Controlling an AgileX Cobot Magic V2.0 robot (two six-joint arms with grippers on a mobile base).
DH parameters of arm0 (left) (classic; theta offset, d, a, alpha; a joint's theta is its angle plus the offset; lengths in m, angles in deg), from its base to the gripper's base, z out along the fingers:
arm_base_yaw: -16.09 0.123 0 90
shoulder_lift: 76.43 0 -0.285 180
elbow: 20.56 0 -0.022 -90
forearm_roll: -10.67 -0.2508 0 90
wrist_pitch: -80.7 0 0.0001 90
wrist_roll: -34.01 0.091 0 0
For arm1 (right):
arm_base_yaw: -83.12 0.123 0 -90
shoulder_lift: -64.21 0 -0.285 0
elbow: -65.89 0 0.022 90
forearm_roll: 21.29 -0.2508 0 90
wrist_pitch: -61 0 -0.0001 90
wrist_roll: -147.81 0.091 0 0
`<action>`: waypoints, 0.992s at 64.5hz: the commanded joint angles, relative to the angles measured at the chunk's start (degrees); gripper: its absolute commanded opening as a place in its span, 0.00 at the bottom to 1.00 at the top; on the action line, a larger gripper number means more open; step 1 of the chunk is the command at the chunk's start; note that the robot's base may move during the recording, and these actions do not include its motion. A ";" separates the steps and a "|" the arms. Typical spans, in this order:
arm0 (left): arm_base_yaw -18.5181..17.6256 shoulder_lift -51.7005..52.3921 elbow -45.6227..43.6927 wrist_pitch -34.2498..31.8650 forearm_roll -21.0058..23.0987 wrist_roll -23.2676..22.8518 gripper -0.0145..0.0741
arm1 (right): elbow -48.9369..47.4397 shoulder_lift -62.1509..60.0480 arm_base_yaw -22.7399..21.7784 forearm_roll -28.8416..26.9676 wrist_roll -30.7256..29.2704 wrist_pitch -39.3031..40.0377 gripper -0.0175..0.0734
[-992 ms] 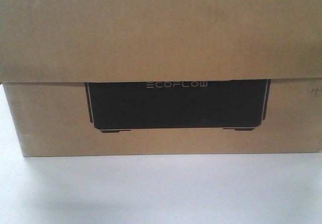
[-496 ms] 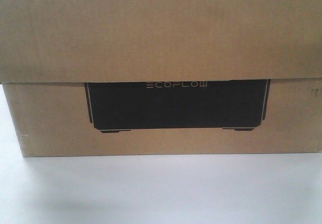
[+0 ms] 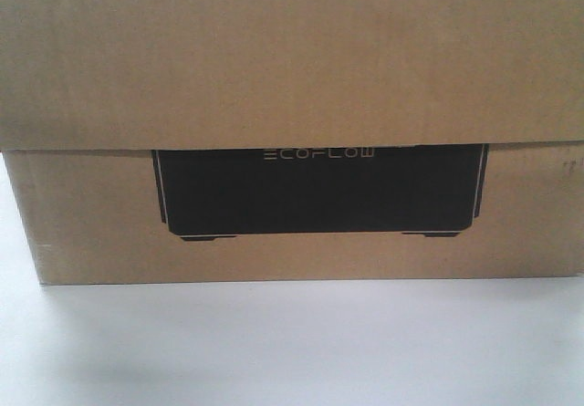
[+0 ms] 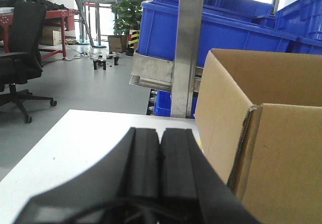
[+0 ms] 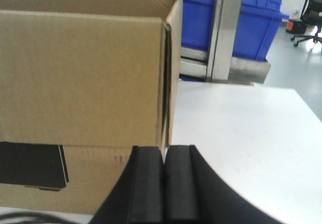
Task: Grab box from left shelf to table start
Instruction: 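Open both grippers and release the box side walls, then pull both open grippers back away from the box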
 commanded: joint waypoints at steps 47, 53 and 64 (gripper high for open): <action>0.03 -0.51 -1.61 -4.84 -0.23 0.00 0.06 | 5.89 -10.19 -4.12 -4.65 -0.41 4.34 0.25; 0.03 -0.51 -1.61 -4.84 -0.23 0.00 0.06 | 5.89 -10.19 -4.12 -4.65 -0.41 4.34 0.25; 0.03 -0.51 -1.61 -4.84 -0.23 0.00 0.06 | 5.89 -10.19 -4.12 -4.65 -0.41 4.34 0.25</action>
